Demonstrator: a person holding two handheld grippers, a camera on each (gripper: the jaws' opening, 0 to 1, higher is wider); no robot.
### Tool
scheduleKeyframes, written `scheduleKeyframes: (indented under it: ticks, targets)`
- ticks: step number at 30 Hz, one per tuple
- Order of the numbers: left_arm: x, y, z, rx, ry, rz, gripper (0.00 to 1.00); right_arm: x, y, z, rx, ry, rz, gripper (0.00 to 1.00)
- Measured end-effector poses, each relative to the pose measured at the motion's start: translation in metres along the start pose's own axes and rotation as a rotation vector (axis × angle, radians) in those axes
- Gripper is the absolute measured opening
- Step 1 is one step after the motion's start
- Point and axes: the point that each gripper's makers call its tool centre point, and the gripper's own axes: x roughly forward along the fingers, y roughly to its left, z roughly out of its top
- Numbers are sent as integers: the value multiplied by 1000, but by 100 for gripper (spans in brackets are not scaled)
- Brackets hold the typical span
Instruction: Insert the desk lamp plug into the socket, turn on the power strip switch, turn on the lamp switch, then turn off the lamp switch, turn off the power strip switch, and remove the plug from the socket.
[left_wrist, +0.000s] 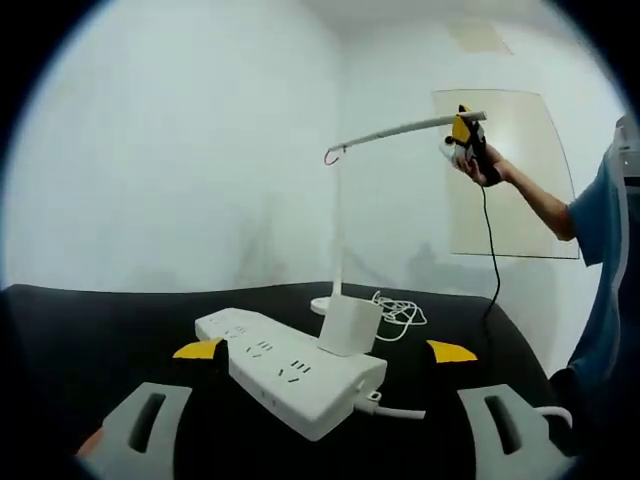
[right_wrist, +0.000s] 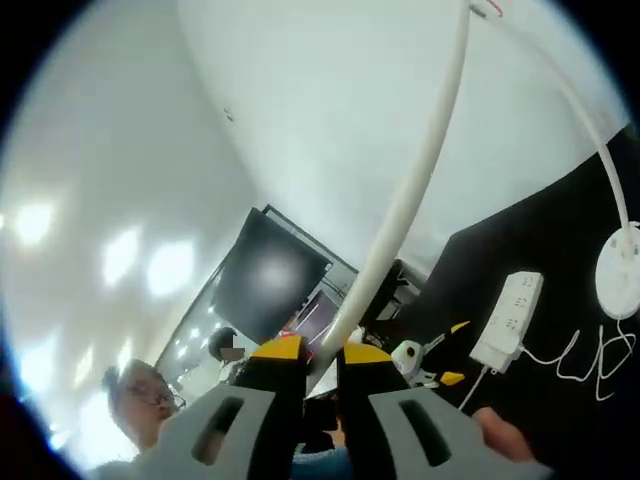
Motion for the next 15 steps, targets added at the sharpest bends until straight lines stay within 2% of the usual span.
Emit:
scheduleKeyframes:
  ticks: [12, 15]
  targets:
    - [-1, 4, -1, -5, -4, 2, 76, 5, 20, 12, 45, -14, 14, 14]
    - [0, 0, -1, -4, -5, 3, 76, 6, 22, 14, 44, -15, 7, 15]
